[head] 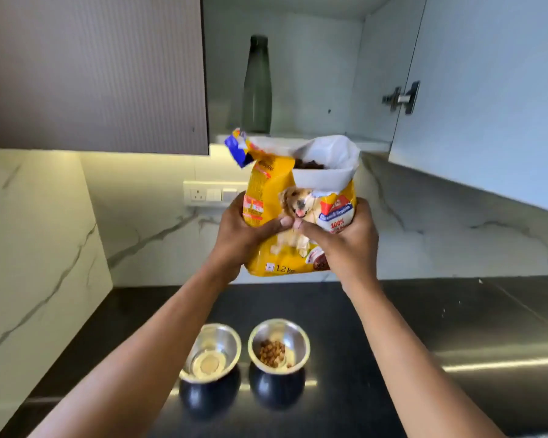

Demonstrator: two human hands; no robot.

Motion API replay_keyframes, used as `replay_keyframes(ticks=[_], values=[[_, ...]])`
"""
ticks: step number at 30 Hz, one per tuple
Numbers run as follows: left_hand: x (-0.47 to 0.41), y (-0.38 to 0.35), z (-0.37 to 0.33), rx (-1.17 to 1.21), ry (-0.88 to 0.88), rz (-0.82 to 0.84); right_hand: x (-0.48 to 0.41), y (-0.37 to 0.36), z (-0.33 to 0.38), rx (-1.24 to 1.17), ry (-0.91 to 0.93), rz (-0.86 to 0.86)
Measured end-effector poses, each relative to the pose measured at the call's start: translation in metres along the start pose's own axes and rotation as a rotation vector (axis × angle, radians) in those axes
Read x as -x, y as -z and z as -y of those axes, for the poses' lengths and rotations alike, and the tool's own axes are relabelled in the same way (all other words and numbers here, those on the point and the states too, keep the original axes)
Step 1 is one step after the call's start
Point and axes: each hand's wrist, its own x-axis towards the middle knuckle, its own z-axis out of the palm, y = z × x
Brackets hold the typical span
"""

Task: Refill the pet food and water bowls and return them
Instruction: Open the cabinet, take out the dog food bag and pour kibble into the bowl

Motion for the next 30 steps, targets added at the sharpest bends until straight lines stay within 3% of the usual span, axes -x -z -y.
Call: replay_keyframes(ticks=[9, 13, 20, 25, 30], values=[[0.121, 0.061, 0.090, 0.214, 0.275, -0.129, 0.125, -0.020, -0.062, 0.006, -0.246, 0.349], [0.135, 0.089, 0.097, 0.283, 0.327, -0.107, 0.125, -0.012, -0.067, -0.272, -0.359, 0.572], [0.140, 0.104, 0.098, 0.305, 0.415, 0.071, 0.111, -0.028, -0.071, -0.658, -0.555, 0.748], [0.144, 0.101, 0.109, 0.251, 0.470, 0.116, 0.125, -0.035, -0.100, -0.842, -0.649, 0.765], [0.133, 0.096, 0.115, 0.125, 0.478, 0.132, 0.132, -0.053, -0.143, -0.886, -0.776, 0.639]])
